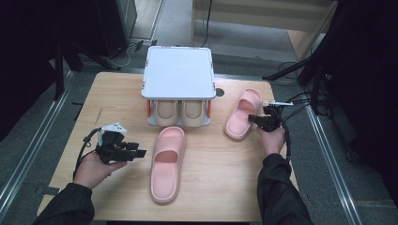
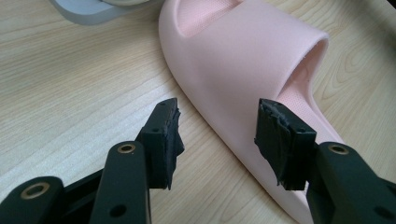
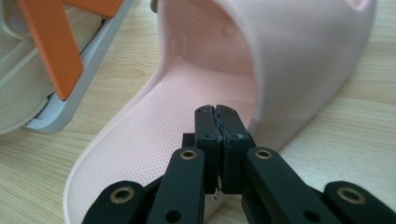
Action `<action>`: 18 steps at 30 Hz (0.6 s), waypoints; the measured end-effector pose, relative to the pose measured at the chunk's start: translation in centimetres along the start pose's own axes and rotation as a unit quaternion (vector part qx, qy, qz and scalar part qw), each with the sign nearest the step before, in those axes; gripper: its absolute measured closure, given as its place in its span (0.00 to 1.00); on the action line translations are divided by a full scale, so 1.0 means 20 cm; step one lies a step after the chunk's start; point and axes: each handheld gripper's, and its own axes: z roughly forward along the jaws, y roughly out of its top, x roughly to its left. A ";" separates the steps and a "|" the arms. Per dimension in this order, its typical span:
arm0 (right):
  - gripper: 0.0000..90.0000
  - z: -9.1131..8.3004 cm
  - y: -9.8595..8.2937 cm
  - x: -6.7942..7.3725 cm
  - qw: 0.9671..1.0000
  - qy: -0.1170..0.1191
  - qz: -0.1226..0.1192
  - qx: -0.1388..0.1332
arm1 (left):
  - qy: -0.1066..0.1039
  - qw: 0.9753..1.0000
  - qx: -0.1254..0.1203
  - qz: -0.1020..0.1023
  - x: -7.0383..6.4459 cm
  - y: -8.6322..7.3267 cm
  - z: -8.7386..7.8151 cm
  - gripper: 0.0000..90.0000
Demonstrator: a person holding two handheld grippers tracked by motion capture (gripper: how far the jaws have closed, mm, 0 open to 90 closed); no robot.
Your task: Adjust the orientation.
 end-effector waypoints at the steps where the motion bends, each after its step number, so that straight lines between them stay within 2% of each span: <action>1: 0.99 -0.01 0.00 -0.01 1.000 -0.003 0.003 0.001 | -0.001 1.000 0.001 0.002 0.00 0.01 0.01 0.54; 8: 0.94 -0.05 -0.01 -0.01 1.000 0.002 0.001 -0.010 | -0.005 1.000 0.007 0.006 0.00 0.02 0.03 0.54; 10: 0.85 -0.08 0.00 0.00 1.000 0.000 -0.001 -0.021 | -0.004 1.000 0.006 0.007 0.00 0.02 0.03 0.54; 14: 0.78 -0.11 0.00 -0.01 1.000 -0.006 0.000 -0.031 | -0.004 1.000 0.007 0.006 0.00 0.02 0.02 0.54; 15: 0.74 -0.12 0.01 -0.02 0.999 -0.010 0.009 -0.034 | -0.003 1.000 0.007 0.005 0.00 0.02 0.02 0.54; 16: 0.74 -0.12 0.01 -0.02 0.999 -0.010 0.009 -0.034 | -0.003 1.000 0.007 0.005 0.00 0.02 0.02 0.54; 17: 0.67 -0.11 0.01 -0.04 0.999 -0.015 0.014 -0.035 | -0.003 1.000 0.005 0.001 0.00 0.01 0.02 0.54; 18: 0.65 -0.10 0.01 -0.05 0.999 -0.017 0.020 -0.035 | -0.002 1.000 0.005 0.001 0.00 0.01 0.01 0.54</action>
